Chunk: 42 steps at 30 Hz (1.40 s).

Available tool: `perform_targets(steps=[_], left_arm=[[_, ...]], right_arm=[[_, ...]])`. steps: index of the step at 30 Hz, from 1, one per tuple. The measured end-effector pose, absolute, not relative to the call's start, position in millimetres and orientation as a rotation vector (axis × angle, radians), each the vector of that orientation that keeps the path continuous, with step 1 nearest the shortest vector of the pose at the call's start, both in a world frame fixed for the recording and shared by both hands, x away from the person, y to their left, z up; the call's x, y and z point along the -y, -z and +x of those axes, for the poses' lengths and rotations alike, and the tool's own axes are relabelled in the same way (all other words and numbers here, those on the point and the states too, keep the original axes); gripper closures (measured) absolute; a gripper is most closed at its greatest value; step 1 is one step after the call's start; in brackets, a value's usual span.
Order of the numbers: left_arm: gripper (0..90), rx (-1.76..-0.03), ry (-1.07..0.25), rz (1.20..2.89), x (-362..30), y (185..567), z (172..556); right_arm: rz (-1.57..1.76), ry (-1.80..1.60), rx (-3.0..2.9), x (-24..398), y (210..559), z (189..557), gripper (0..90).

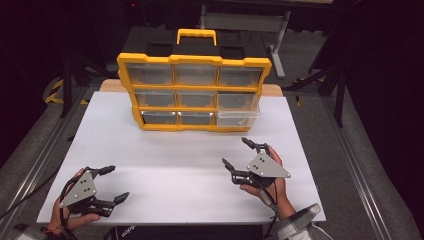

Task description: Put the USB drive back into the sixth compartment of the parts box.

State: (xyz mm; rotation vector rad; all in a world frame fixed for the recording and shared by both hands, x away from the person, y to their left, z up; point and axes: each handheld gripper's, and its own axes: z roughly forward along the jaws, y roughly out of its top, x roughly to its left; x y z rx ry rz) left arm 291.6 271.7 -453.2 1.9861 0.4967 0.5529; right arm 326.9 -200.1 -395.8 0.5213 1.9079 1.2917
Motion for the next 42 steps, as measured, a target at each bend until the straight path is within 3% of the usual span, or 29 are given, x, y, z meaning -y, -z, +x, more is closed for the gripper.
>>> perform_targets(steps=[20, 42], left_arm=[[10.1, -0.497, -0.558, 1.988, -271.8, 453.2, 292.1], [10.1, -0.503, -0.559, 1.980, -272.1, 453.0, 291.9]], right_arm=[[0.531, -1.230, -1.958, 207.6, 416.5, 323.7, 20.6], [0.577, -1.192, -2.083, 218.4, 442.7, 315.7, 34.3]])
